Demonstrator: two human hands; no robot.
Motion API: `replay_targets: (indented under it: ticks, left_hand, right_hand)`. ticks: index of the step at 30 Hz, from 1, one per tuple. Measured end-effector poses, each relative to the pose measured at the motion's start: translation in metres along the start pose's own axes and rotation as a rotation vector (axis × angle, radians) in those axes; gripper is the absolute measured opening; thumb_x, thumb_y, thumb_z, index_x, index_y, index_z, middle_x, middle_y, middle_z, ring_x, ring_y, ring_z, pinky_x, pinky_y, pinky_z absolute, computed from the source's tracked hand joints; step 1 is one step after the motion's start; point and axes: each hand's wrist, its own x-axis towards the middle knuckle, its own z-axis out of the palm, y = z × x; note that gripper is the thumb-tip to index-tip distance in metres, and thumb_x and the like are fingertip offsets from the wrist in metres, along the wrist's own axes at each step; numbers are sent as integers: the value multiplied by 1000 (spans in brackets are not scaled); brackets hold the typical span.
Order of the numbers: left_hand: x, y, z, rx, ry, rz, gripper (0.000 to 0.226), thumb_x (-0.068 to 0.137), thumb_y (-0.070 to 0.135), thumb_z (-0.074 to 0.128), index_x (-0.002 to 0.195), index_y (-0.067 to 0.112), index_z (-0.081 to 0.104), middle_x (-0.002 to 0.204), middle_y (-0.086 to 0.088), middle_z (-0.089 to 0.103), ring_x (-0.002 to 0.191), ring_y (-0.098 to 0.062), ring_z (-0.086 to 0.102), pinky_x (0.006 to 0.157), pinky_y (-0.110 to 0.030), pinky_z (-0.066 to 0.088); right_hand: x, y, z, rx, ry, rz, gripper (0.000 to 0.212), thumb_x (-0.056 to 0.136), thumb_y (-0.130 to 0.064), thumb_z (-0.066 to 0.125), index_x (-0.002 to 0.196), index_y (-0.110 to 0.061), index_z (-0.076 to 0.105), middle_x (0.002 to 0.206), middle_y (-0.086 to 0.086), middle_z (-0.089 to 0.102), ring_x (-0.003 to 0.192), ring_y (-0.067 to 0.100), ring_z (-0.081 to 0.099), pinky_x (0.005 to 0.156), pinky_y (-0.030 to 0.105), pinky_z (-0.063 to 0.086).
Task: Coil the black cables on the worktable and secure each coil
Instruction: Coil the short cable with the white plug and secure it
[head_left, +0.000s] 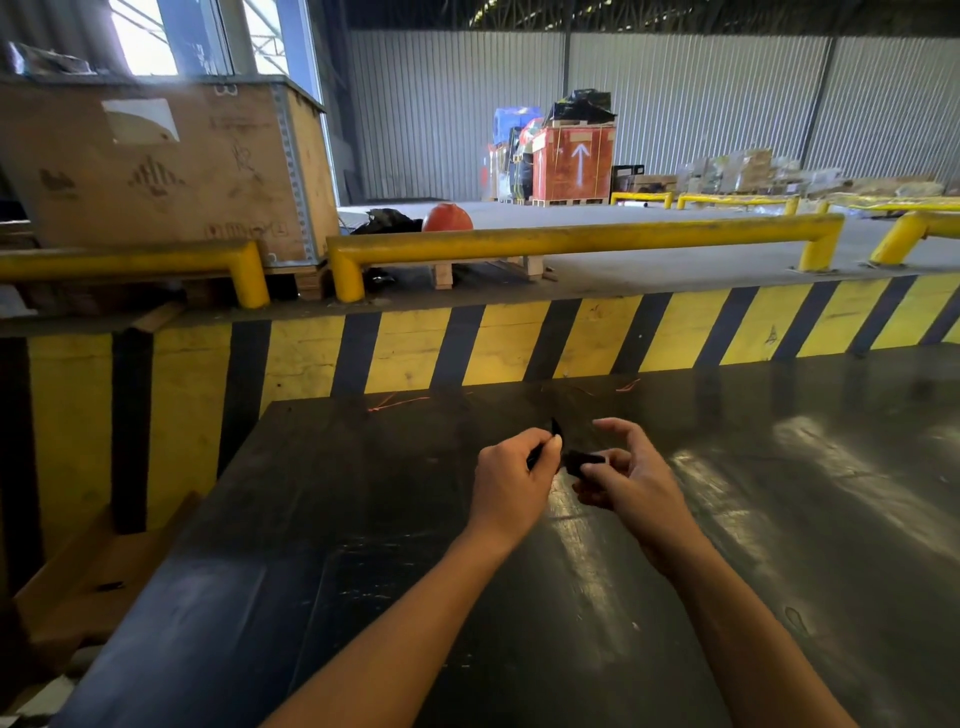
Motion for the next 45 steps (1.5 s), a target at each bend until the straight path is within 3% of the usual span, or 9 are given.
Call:
replay_targets:
  ticks: [7,12,17,20,23,25,29,37,45]
  left_hand:
    - [3,6,-14,-85,-236,-19,22,94,29,52,97,14,70,81,-2,69,76,-12,65,67,-27,55]
    - [12,13,-25,-327,-226,-269,25,94,29,52,95,7,64,63,1,52,51,-7,47,42,-21,39]
    - [17,24,-29,-414,-209,-380,29,96,33,48,99,6,59,60,2,44,38,-2,41,39,-20,36]
    - [22,24,-35,-404,-210,-455,32,96,37,46,99,7,57,57,2,41,37,-2,36,37,-20,33]
    - [27,28,-41,-429,-284,-498,32,97,40,44,98,9,53,54,3,37,38,-5,31,36,-19,27]
    - [29,32,-44,-421,-357,-505,36,97,41,43,103,7,52,55,2,35,39,-6,30,36,-19,25]
    - [34,34,-49,-413,-432,-506,46,94,45,47,113,3,50,59,1,40,39,-5,34,37,-18,29]
    - [16,12,-52,-519,-421,-445,51,80,15,71,125,13,46,106,-10,67,92,-20,67,85,-35,55]
    - [-4,2,-38,-606,-349,-560,33,82,20,70,112,11,61,108,-14,67,103,-28,65,93,-49,49]
  right_hand:
    - [2,-3,-11,-143,-116,-52,3,86,-13,63,85,-13,65,74,9,66,65,18,63,60,34,52]
    - [3,-6,-10,-108,-92,-79,4,86,-9,62,87,-11,66,81,16,69,68,17,65,50,17,49]
    - [6,-13,-5,-136,-99,-125,12,89,-9,58,87,-5,69,87,21,70,75,21,63,52,14,48]
    - [7,-16,-11,-229,-97,-177,18,89,-18,59,82,-4,67,89,27,66,73,23,59,62,27,50]
    - [6,-22,-12,-347,-141,-216,15,83,-20,66,71,-10,65,95,11,66,85,23,64,79,39,51]
    - [5,-24,-7,-425,-208,-234,16,81,-16,69,66,-15,62,99,-2,68,85,13,66,80,35,55]
    - [4,-19,3,-580,-130,-343,26,82,-11,67,62,-20,54,88,-3,72,58,-4,59,54,11,45]
    - [7,-10,3,-405,175,-387,25,81,-6,67,63,-19,56,76,0,69,59,1,61,49,10,47]
    - [8,-5,0,-329,290,-367,16,82,-4,65,68,-7,59,83,0,67,64,2,63,52,7,47]
